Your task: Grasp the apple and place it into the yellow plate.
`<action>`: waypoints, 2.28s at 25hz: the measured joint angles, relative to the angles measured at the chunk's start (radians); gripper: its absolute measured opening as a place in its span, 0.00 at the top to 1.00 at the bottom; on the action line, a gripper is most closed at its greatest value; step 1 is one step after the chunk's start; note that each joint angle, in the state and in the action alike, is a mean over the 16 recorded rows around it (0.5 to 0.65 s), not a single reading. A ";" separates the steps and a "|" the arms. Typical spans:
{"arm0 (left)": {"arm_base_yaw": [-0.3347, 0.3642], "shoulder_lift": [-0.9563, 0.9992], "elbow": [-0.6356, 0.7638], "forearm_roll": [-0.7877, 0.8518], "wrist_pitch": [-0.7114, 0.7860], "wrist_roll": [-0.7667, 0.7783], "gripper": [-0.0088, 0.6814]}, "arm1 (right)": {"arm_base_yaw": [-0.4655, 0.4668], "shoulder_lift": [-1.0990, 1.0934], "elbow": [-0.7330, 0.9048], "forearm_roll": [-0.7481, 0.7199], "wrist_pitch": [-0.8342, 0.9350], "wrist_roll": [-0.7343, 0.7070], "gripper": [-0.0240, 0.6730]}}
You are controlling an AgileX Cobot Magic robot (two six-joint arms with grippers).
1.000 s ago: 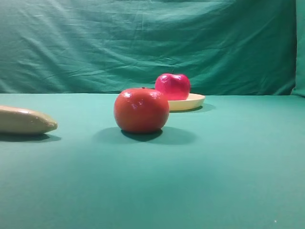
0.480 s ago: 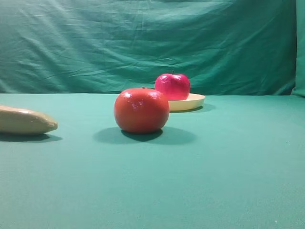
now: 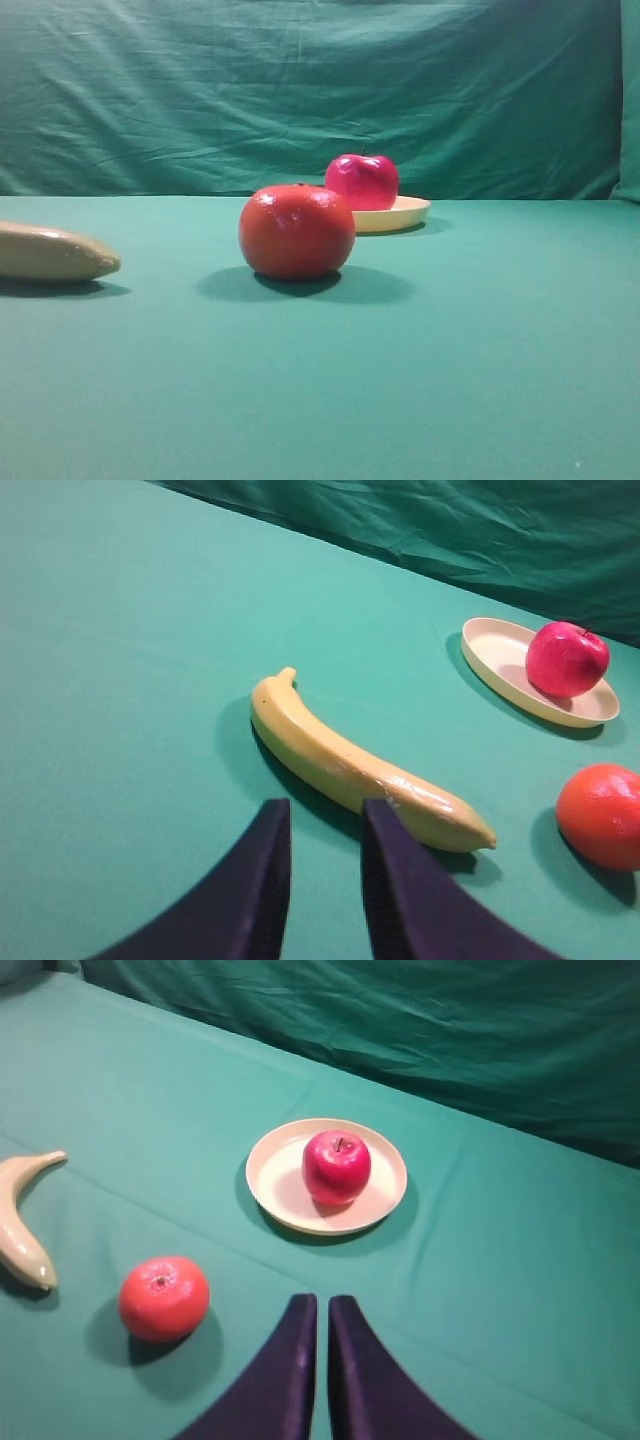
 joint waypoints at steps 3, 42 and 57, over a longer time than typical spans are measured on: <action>0.000 0.000 0.000 0.000 0.000 0.000 0.76 | -0.017 -0.035 0.008 -0.022 0.013 0.021 0.97; 0.000 0.000 0.000 0.000 0.000 0.000 0.76 | -0.313 -0.600 0.888 0.027 -0.439 0.038 0.97; 0.000 0.000 0.000 0.000 0.000 0.000 0.76 | -0.313 -0.600 0.888 0.025 -0.435 0.027 0.97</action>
